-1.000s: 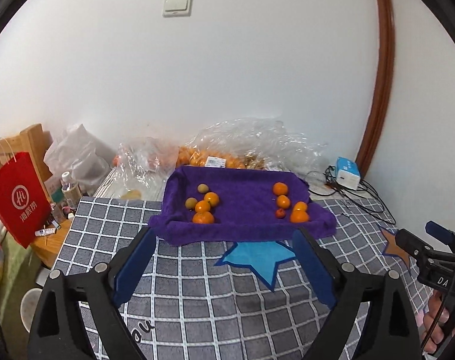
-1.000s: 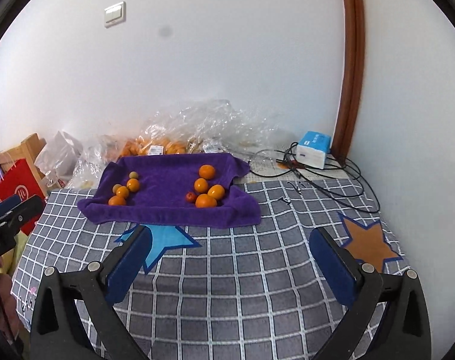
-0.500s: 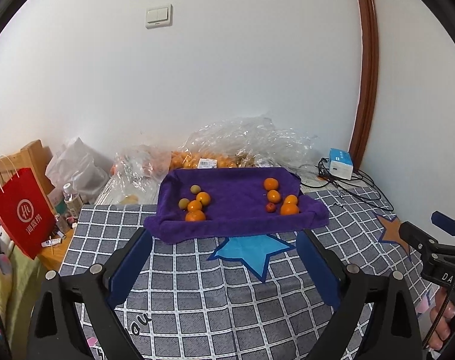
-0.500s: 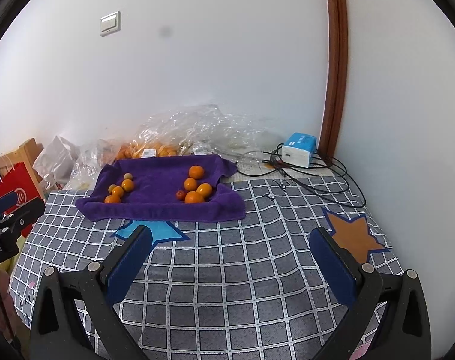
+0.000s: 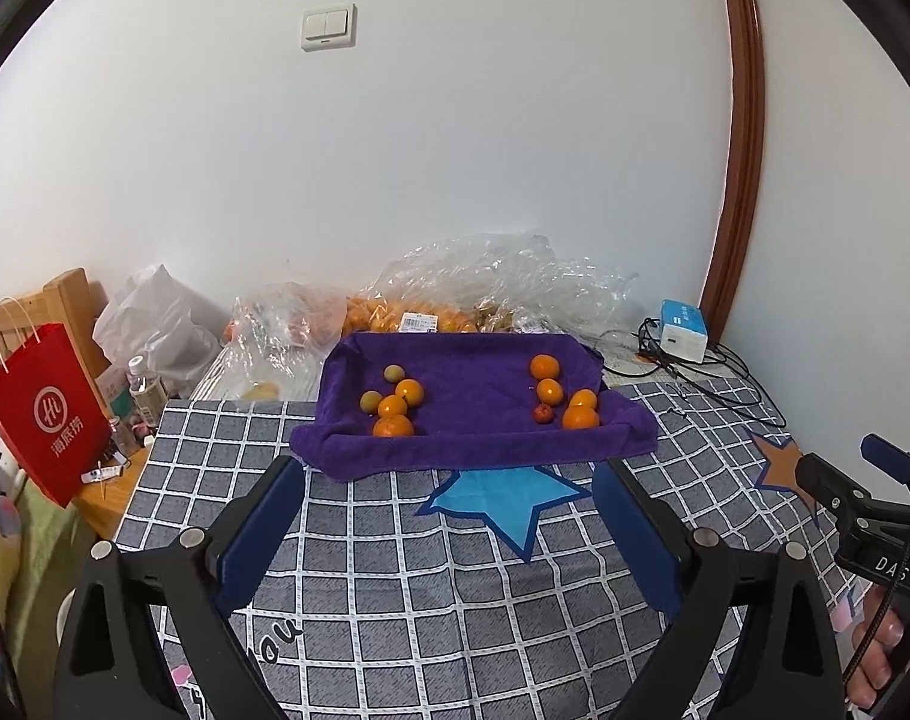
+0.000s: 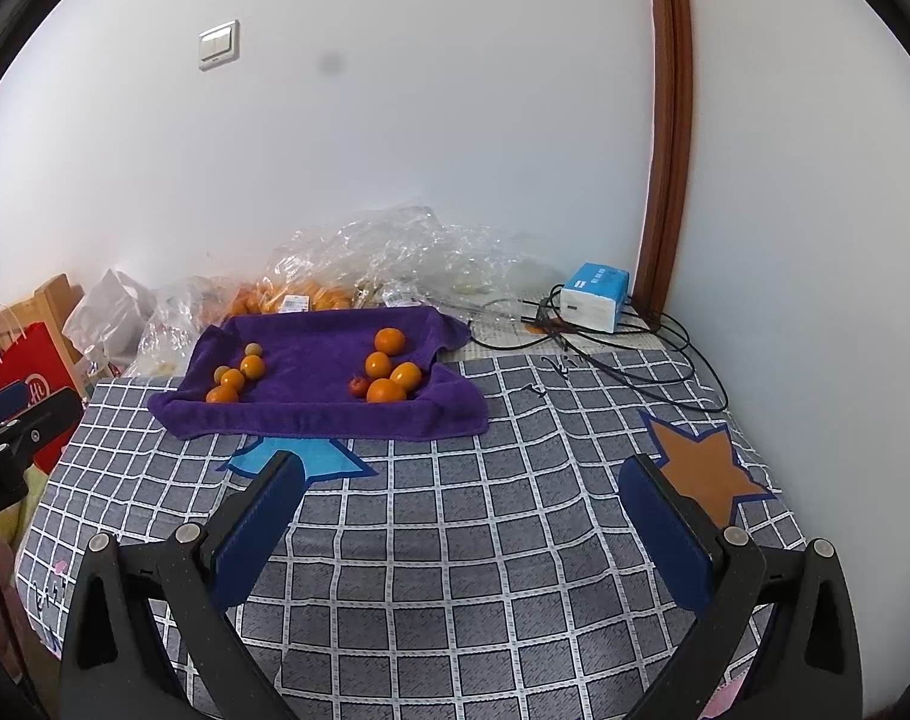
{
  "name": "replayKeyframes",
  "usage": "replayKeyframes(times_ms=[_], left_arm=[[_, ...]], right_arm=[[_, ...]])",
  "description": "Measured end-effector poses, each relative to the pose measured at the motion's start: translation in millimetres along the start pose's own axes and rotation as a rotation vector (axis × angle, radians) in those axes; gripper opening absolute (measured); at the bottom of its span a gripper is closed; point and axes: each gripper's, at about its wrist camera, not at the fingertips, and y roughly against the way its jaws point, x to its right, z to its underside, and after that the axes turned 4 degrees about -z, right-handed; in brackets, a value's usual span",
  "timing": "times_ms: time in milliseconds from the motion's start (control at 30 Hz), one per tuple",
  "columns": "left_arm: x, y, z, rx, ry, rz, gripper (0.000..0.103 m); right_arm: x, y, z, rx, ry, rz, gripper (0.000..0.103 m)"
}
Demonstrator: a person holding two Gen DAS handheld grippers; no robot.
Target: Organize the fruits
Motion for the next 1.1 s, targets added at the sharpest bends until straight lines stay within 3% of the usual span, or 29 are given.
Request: replayKeyframes(times_ms=[1100], left_arm=[[-9.6,-1.3,1.6,-0.018,0.028,-0.002,0.097]], right_arm=[[-1.3,7.5,-0.8,0.018,-0.001,0.009,0.103]])
